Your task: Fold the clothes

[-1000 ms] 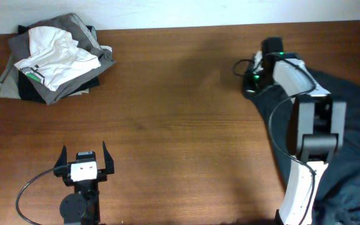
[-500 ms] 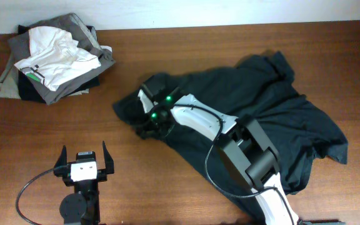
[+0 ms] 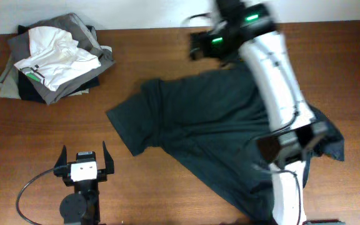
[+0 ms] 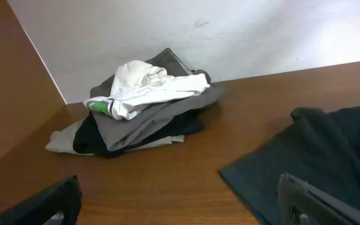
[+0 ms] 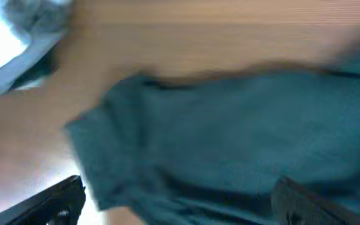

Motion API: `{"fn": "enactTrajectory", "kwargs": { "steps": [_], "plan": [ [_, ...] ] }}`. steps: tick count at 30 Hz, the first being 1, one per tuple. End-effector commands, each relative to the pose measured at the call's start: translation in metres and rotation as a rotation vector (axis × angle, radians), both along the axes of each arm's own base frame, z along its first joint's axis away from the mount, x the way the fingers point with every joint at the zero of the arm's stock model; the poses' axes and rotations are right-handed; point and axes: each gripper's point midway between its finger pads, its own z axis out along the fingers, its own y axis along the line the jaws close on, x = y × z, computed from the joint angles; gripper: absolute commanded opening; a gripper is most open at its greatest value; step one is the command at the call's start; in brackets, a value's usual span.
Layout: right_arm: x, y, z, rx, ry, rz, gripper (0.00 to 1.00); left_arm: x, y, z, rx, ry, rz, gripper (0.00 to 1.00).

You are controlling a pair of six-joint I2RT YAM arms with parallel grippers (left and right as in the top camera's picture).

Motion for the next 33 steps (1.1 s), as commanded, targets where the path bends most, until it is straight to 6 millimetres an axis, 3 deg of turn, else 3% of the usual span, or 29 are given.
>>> {"fn": "enactTrajectory", "kwargs": {
  "steps": [1,2,6,9,10,12,14,16,18,23,27,30,33],
  "plan": [
    [-0.004,-0.115,-0.012,-0.119,0.112,-0.258,0.98,0.0,0.0,0.0,0.015,0.001,0.0,0.99],
    [-0.013,-0.154,-0.014,-0.176,0.157,-0.365,0.99,0.0,0.0,0.0,0.015,0.001,0.0,0.99],
    [-0.021,-0.232,-0.024,-0.243,0.201,-0.537,0.99,0.0,0.0,0.0,0.015,0.001,0.0,0.99],
    [-0.037,-0.269,-0.039,-0.219,0.279,-0.613,0.99,0.0,0.0,0.0,0.015,0.001,0.0,0.99],
    [-0.043,-0.277,-0.04,-0.198,0.296,-0.633,0.99,0.0,0.0,0.0,0.015,0.001,0.0,0.99],
    [-0.059,-0.277,-0.025,-0.193,0.285,-0.643,0.99,0.0,0.0,0.0,0.015,0.001,0.0,0.99],
    [-0.085,-0.274,-0.006,-0.291,0.27,-0.669,0.99,0.0,0.0,0.0,0.015,0.001,0.0,0.99],
    [-0.111,-0.285,-0.003,-0.4,0.294,-0.754,0.99,0.0,0.0,0.0,0.015,0.001,0.0,0.99],
    [-0.138,-0.297,-0.019,-0.409,0.364,-0.819,0.99,0.0,0.001,0.0,0.015,0.001,0.0,0.99],
    [-0.18,-0.334,-0.07,-0.295,0.509,-0.976,0.99,0.0,0.0,0.0,0.015,0.001,0.0,0.99],
    [-0.216,-0.367,-0.092,-0.249,0.594,-1.112,0.99,0.0,0.0,0.0,0.015,0.001,0.0,0.99],
    [-0.235,-0.373,-0.117,-0.172,0.648,-1.166,0.99,0.0,0.0,0.0,0.015,0.001,0.0,0.99],
    [-0.235,-0.358,-0.153,-0.006,0.651,-1.127,0.99,0.0,0.0,0.0,0.015,0.001,0.0,0.99]
  ]
}}
